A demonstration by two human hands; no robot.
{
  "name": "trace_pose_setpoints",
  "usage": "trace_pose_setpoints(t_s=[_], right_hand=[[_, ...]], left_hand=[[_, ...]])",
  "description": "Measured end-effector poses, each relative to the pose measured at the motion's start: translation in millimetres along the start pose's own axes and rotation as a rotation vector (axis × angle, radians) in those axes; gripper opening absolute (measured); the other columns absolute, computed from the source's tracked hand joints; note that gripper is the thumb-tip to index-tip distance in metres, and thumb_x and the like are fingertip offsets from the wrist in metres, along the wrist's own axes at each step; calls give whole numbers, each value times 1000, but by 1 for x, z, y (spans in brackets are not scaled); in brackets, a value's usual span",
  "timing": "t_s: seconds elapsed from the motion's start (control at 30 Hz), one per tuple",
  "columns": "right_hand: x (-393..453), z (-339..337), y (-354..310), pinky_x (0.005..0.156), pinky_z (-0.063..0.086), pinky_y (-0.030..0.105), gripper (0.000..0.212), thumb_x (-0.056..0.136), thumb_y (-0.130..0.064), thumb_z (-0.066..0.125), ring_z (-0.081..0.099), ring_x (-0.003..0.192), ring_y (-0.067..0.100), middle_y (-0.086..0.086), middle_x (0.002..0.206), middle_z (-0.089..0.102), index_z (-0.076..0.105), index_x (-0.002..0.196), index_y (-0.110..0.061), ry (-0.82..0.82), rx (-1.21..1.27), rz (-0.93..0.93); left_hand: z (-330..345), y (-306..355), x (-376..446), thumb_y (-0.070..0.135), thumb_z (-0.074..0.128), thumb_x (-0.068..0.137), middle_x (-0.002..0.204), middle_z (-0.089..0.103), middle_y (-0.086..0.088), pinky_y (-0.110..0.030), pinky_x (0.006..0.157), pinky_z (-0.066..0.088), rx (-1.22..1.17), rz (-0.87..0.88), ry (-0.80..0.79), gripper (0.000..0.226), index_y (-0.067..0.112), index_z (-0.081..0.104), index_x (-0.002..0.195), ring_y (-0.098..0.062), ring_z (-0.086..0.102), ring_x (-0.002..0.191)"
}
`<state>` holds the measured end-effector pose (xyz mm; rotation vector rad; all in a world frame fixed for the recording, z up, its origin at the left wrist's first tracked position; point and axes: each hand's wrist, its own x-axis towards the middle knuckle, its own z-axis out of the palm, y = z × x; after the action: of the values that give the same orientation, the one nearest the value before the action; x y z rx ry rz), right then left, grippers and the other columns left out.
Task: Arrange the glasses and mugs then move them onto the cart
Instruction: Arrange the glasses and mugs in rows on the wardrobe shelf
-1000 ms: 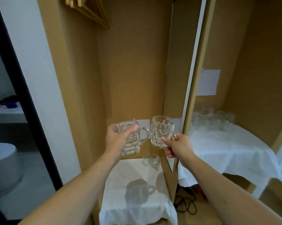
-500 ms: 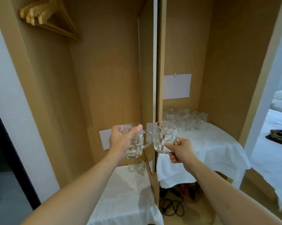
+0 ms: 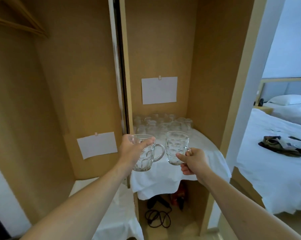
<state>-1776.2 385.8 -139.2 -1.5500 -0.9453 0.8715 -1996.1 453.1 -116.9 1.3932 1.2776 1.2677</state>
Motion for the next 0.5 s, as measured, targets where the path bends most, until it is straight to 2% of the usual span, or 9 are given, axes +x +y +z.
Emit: trace_pose_setpoints(t_s=[0.2, 0.3, 0.37, 0.5], right_hand=[[20, -31, 21, 48, 43, 31, 49, 89, -14, 77, 41, 54, 22, 12, 67, 42, 32, 72, -18, -41, 36, 78], [36, -38, 30, 44, 38, 27, 51, 89, -13, 76, 36, 47, 19, 5, 58, 36, 30, 70, -19, -75, 48, 120], [47, -41, 33, 46, 44, 28, 49, 88, -15, 78, 40, 48, 20, 5, 56, 41, 33, 69, -19, -69, 28, 132], [77, -47, 34, 48, 46, 29, 49, 88, -15, 78, 40, 44, 21, 8, 57, 42, 33, 68, -18, -42, 0, 130]], left_hand=[[40, -13, 3, 70, 92, 41, 116, 64, 5, -38, 93, 54, 41, -39, -17, 95, 24, 57, 116, -11, 63, 107], [55, -16, 12, 60, 96, 48, 113, 65, 8, -29, 82, 53, 25, -55, -17, 86, 24, 56, 115, -6, 63, 101], [66, -17, 21, 48, 96, 57, 111, 60, 12, -23, 74, 46, 9, -62, -19, 78, 23, 53, 117, -3, 59, 99], [92, -25, 55, 46, 96, 58, 108, 55, 17, -22, 73, 43, 3, -58, -33, 78, 25, 50, 117, 3, 54, 96]])
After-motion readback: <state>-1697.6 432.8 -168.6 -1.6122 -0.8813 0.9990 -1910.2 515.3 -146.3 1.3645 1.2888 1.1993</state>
